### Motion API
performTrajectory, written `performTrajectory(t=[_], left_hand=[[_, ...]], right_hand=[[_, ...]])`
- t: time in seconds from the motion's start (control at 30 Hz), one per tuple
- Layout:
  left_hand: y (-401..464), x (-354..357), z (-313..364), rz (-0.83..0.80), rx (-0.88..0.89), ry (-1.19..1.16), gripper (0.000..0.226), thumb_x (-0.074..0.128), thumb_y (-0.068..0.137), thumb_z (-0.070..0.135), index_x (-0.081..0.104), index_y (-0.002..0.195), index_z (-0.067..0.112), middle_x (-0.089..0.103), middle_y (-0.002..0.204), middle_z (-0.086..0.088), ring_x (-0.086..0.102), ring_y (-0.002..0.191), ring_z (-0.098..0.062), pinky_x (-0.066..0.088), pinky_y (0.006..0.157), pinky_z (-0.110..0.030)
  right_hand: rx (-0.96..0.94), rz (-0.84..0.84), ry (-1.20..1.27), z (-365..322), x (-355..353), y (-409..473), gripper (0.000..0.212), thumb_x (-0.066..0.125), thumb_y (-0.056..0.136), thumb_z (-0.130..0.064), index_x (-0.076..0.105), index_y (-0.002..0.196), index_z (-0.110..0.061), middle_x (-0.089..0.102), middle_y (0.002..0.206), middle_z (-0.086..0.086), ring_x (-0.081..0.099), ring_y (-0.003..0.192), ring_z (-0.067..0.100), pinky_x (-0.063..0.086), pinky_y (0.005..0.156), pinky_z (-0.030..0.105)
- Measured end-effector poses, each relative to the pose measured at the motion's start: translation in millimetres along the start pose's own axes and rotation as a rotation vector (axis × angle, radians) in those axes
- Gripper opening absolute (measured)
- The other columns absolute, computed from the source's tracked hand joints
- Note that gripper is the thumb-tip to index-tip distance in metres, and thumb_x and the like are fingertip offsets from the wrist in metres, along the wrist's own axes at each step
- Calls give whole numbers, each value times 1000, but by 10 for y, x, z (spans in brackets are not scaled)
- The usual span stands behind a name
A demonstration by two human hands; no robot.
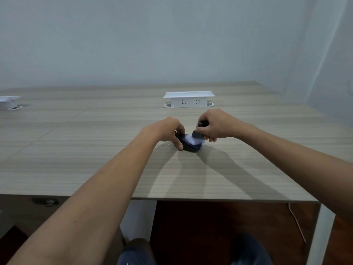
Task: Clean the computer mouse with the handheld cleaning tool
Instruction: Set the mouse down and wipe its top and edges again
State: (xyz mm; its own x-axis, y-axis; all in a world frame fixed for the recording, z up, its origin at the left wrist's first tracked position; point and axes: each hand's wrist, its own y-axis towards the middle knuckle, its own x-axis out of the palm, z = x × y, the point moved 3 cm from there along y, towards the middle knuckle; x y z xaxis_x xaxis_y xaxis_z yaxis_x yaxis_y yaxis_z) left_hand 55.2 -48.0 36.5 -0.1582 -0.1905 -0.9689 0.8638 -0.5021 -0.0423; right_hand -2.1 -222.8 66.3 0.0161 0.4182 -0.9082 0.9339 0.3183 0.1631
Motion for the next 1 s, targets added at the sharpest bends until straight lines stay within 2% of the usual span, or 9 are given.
performTrajectory(t=[0.1,0.23,0.37,0.43,0.57,0.7,0.8,0.87,1.0], left_hand=[[-10,2,-1,3,-7,-14,52,94,65,28,74,111,14,69,93,6,69,101,-21,56,88,-36],[-17,1,2,7,-4,-19,50,93,66,28,74,110,13,68,93,6,68,101,-21,55,84,-33],[-13,1,3,8,-8,-21,49,93,66,28,74,109,13,68,93,5,69,102,-22,54,85,-33],[-20,2,8,9,-7,-20,50,93,66,27,74,110,13,68,92,5,69,101,-22,55,86,-34],[-25,23,-4,14,-9,-37,51,93,67,24,75,113,16,72,97,3,70,99,-21,56,88,-36],[-12,27,-11,19,-14,-28,49,93,66,27,74,109,13,67,91,5,69,100,-22,55,85,-34],[6,24,-2,11,-6,-11,47,93,66,29,74,106,14,65,88,8,68,99,-22,50,79,-31],[8,23,-4,9,-9,-8,47,93,66,30,74,105,15,65,89,8,68,98,-21,50,78,-30],[4,36,-21,14,-13,-16,47,93,65,29,74,105,14,71,96,2,69,96,-22,52,80,-31]], right_hand=[[-59,-44,11,-62,11,-46,18,60,90,-16,71,82,-3,75,65,8,71,50,19,60,57,30],[-37,-100,-14,2,-43,-87,18,62,89,-15,72,82,-3,75,65,10,70,49,19,57,51,25],[-27,-122,-122,-67,-75,-67,16,60,82,-12,71,77,-2,72,60,11,67,45,18,58,52,30],[-52,-86,-126,-157,-52,-41,16,60,81,-13,71,75,-3,71,59,12,67,45,19,58,52,33],[-111,-9,-70,-221,14,-14,16,63,84,-16,70,75,-4,70,56,9,59,35,7,57,48,31],[-42,-59,-117,-39,-20,-64,14,61,82,-12,70,74,-5,70,57,11,62,39,14,60,51,33],[-4,-66,-171,85,-29,-113,14,65,82,-16,70,74,-6,71,58,11,67,43,19,58,49,30],[-13,-31,-169,97,-16,-119,14,65,81,-18,69,73,-7,71,60,12,68,45,20,56,46,29],[-66,91,-66,18,18,-95,17,62,84,-17,67,74,-5,69,59,10,63,38,12,57,46,33]])
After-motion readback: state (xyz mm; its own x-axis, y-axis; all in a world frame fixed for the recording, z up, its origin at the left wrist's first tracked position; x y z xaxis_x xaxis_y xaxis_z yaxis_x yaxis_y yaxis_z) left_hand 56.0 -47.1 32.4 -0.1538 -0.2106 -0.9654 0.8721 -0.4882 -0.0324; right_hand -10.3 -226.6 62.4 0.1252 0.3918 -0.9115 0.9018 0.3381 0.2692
